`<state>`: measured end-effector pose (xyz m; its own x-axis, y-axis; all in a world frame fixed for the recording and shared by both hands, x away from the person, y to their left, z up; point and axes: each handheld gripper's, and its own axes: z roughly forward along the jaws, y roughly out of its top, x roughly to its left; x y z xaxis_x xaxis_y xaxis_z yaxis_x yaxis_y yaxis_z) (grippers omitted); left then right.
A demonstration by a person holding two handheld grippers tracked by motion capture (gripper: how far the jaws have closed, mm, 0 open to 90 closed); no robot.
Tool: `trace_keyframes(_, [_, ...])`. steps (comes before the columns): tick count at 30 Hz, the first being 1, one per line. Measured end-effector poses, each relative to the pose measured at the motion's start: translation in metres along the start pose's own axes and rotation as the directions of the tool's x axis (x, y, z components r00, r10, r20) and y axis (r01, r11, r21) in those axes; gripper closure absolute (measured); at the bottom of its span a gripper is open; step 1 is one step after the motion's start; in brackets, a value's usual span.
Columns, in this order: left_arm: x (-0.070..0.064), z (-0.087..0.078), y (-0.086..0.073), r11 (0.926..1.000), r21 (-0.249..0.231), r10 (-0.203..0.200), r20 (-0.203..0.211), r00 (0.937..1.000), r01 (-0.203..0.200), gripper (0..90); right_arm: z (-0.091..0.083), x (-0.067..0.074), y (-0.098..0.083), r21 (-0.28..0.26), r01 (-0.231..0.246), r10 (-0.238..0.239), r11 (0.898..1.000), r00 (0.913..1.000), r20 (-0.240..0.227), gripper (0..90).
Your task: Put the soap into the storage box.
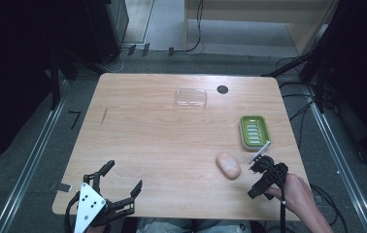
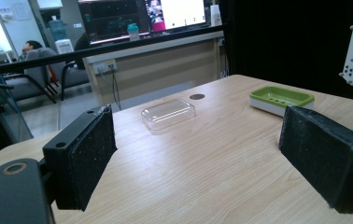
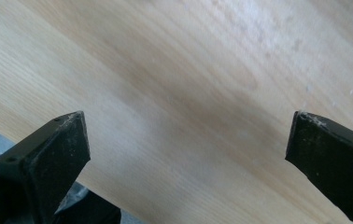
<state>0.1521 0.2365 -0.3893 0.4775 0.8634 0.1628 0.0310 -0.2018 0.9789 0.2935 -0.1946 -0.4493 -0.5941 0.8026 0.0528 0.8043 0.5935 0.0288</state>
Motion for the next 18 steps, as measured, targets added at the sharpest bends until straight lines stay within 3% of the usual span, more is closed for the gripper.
trace_keyframes(12, [-0.001, 0.003, 0.001, 1.0000, -0.008, 0.002, 0.011, 0.9999, -0.002, 11.5, -0.007, 0.010, 0.025, -0.011, 0.048, -0.048, 0.999, 0.9986, -0.022, 0.0])
trace_keyframes(18, [-0.001, 0.005, 0.001, 0.9999, -0.011, 0.006, 0.022, 0.9998, -0.006, 11.4, -0.010, 0.013, 0.036, -0.014, 0.047, -0.047, 0.999, 0.9987, -0.021, 0.0])
